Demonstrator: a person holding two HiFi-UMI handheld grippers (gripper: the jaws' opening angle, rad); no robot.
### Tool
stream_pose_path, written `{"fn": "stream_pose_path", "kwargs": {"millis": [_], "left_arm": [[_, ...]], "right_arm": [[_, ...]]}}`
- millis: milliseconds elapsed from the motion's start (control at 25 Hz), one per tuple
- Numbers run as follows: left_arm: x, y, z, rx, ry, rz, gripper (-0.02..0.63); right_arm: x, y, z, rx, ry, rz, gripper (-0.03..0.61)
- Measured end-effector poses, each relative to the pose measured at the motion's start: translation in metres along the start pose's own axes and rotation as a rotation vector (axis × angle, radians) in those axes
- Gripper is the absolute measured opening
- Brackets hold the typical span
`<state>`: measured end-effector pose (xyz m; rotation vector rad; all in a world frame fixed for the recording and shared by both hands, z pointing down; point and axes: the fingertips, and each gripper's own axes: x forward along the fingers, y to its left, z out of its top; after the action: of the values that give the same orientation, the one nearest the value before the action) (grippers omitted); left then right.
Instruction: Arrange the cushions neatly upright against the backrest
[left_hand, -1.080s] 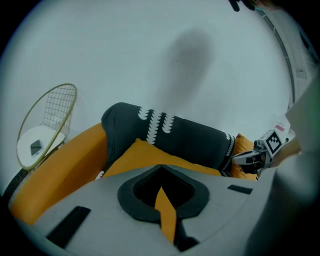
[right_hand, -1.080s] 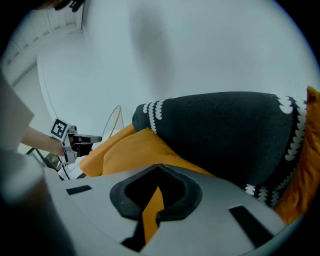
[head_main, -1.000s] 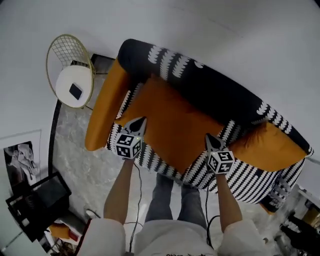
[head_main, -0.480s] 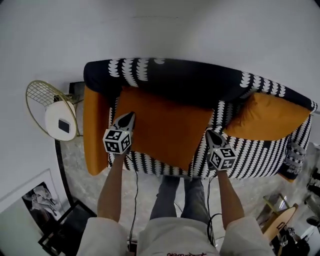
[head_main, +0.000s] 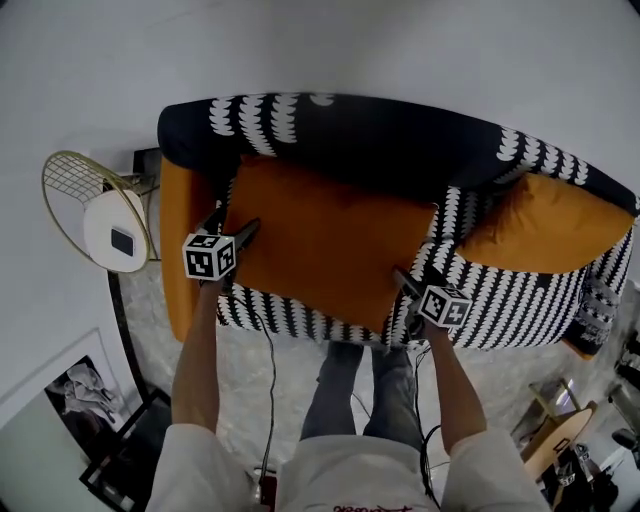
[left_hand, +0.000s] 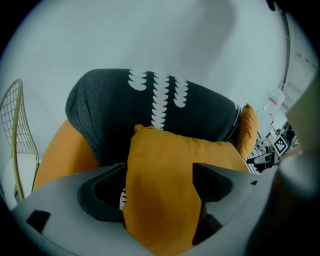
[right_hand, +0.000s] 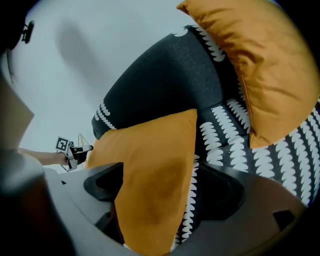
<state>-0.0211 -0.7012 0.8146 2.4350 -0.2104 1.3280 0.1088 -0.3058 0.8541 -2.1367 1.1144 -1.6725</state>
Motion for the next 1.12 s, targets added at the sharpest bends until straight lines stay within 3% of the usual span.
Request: {"fn": "stream_pose_path", "kwargs": {"millis": [200,400,680,760,960,1120], "left_arm": [[0.017,0.026,-0.016,-0.040,0.059,0.019,0.466],[0.039,0.031,-0.030,-0.103,0.105,-0.052,0.483],[0.053,0.021,-0.034,-0.116,0.105,-0.136,0.454],[0.051,0.015,-0.033,-0.106,0.103,-0.154,0.401],[0.042,-0.004,-0.027,-0.052,0.100,-0.197,0.218],[0.034,-0.011,-0.026,-0.055,0.067,-0.196,0.207]], "right_arm": [[0.029,-0.014,-0.018,0.152,0.024,0.002,0.488],[0.054,-0.021,-0.030,0.242,0.047,0.029,0.497],[0.064,-0.016,-0.026,0.189,0.063,0.094,0.491],[0.064,-0.011,-0.025,0.185,0.076,0.115,0.450],[0.060,0.005,-0.021,0.141,0.083,0.143,0.242],[0.052,0.006,-0.022,0.103,0.073,0.148,0.184]]}}
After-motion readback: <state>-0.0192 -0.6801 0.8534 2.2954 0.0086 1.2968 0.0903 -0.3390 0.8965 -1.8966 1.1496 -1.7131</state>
